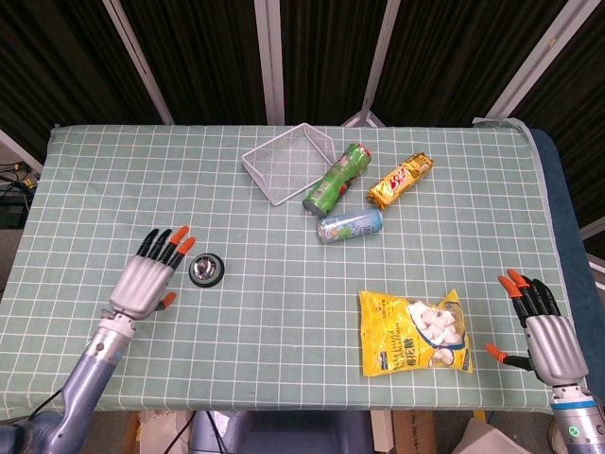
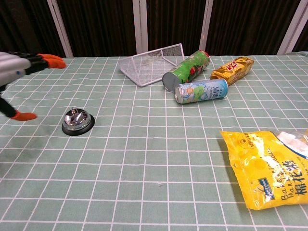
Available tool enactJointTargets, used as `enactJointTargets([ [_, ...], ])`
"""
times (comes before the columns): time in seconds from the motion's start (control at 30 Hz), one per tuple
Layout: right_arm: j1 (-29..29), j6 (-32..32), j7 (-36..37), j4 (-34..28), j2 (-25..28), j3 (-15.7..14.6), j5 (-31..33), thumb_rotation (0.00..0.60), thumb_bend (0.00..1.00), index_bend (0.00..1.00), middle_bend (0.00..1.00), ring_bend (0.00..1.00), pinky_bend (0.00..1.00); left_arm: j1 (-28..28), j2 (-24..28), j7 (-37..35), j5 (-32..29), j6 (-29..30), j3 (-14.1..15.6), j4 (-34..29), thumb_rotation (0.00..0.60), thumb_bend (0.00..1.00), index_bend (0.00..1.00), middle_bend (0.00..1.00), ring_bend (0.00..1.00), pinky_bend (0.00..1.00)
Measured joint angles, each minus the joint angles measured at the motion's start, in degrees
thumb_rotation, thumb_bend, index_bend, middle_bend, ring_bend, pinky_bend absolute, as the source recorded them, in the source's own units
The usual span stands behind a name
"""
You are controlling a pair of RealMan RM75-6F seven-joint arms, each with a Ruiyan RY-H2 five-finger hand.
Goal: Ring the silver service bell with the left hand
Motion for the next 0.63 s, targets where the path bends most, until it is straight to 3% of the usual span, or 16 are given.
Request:
enactJointTargets([
  [0.3,0.0,-0.4,-1.6,0.0,-0.1,-0.3,-0.1,0.6,0.16,0.0,0.0,0.0,0.0,12.0,11.9,-7.6,7.2,11.8,9.3,-3.6,0.6,0.18,0.0,0.0,0.0,0.0],
  [0.63,0.3,-1.1,-3.4,-0.5,-0.5,-0.4,0.1,0.6,0.16,0.0,0.0,0.0,0.0,19.4,13.6,-23.3,12.0,20.0,12.3,6.0,0.6,0.18,0.0,0.0,0.0,0.0],
])
